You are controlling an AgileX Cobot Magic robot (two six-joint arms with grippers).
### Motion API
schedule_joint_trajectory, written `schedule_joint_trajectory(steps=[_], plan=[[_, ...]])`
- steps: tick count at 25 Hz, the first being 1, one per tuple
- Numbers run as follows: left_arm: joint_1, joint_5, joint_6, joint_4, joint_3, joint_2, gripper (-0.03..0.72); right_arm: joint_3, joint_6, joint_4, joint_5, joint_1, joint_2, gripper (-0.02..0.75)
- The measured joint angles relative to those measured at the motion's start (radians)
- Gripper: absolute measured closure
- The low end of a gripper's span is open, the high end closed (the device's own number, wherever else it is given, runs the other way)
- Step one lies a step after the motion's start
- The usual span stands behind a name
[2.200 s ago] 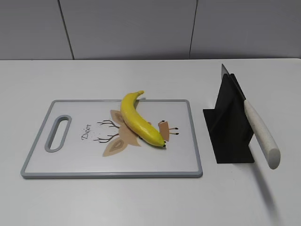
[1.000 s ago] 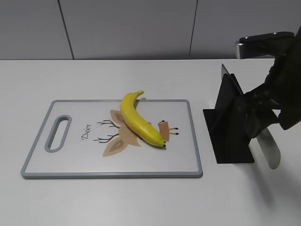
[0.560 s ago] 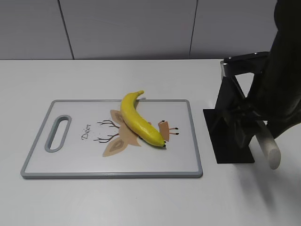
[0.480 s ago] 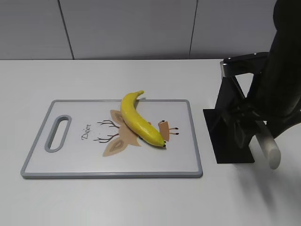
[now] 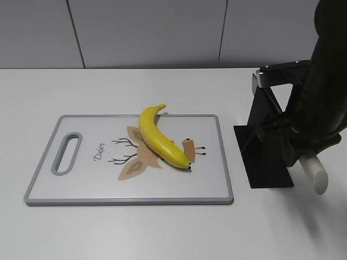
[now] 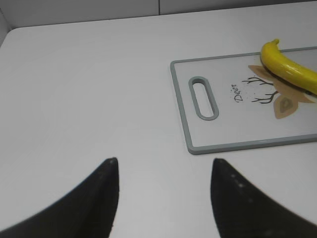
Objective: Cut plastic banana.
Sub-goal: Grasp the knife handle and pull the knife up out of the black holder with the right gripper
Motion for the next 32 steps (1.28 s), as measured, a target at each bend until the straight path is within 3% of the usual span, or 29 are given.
schedule_joint_trajectory(steps=[22, 27, 32], plan=[[0.000, -0.001, 0.000, -0.001, 0.000, 0.000, 0.113, -0.135, -0.064, 0.005, 0.079, 0.003, -0.263, 0.559], [0.000, -0.001, 0.000, -0.001, 0.000, 0.000, 0.113, -0.135, -0.213, 0.018, 0.080, 0.003, -0.269, 0.559], [0.000, -0.005, 0.002, -0.003, -0.001, 0.000, 0.113, -0.135, -0.482, 0.059, 0.064, 0.003, -0.269, 0.559]])
